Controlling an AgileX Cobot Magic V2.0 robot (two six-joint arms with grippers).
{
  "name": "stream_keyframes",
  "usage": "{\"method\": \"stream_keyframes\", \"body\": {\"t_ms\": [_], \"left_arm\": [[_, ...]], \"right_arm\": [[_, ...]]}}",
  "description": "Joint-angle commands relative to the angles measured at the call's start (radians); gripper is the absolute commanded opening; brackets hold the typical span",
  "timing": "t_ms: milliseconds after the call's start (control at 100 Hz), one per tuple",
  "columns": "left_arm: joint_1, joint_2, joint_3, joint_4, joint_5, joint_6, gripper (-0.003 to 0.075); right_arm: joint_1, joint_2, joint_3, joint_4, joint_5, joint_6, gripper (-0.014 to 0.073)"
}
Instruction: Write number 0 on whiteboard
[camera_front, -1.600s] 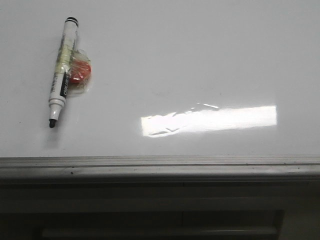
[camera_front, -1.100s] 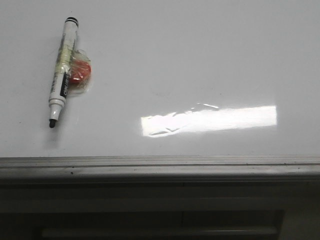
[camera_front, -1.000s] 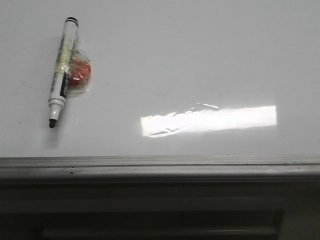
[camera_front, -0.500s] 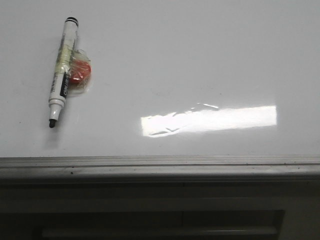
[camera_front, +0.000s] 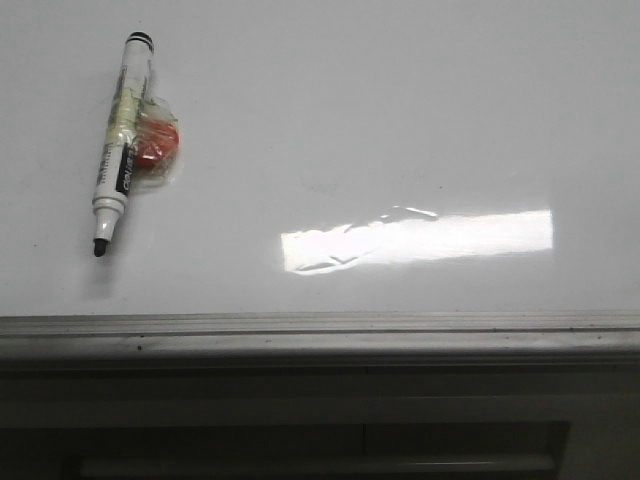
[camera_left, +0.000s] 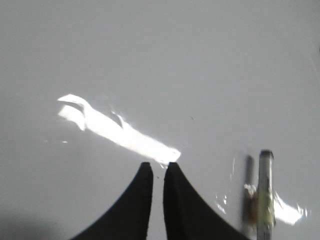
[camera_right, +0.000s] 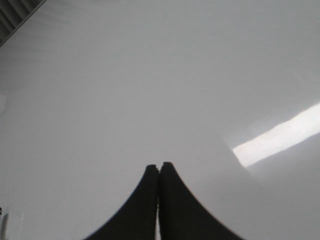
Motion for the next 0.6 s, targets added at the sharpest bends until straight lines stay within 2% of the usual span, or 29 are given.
{"method": "stream_keyframes", "body": {"t_ms": [0,80,130,190,230,340,380,520,590], "left_arm": [[-0.004,0.01,-0.124,0.1,0.108,0.121,0.0202],[-0.004,0.089,-0.228,0.143,0.219,0.186,0.0356],[-0.004,0.158,-0.286,0.158,0.294,0.225,0.0399],[-0.002,0.251,-0.355,0.182,0.384,0.263,0.0396],[-0.002,0.327,-0.391,0.199,0.429,0.277,0.0385],[-0.002,0.542,-0.504,0.236,0.49,0.277,0.0365],[-0.005,0.605,-0.549,0.247,0.509,0.279,0.0365],[-0.058,0.818,-0.688,0.263,0.549,0.294,0.0365],[-0.115,0.892,-0.743,0.261,0.549,0.248,0.036]], "right_arm": [[-0.004,-0.02,-0.082,-0.008,0.0,0.0,-0.0057],[-0.002,0.003,-0.161,-0.088,0.172,0.0,-0.0039],[-0.002,0.027,-0.215,-0.142,0.288,-0.007,0.0003],[-0.002,0.066,-0.277,-0.164,0.396,-0.057,0.0087],[-0.002,0.091,-0.311,-0.164,0.436,-0.11,0.0174],[-0.002,0.176,-0.375,-0.165,0.468,-0.176,0.0407],[-0.002,0.209,-0.392,-0.165,0.471,-0.176,0.0458],[-0.002,0.293,-0.41,-0.165,0.469,-0.176,0.0474],[-0.002,0.318,-0.41,-0.165,0.472,-0.176,0.0474]]}}
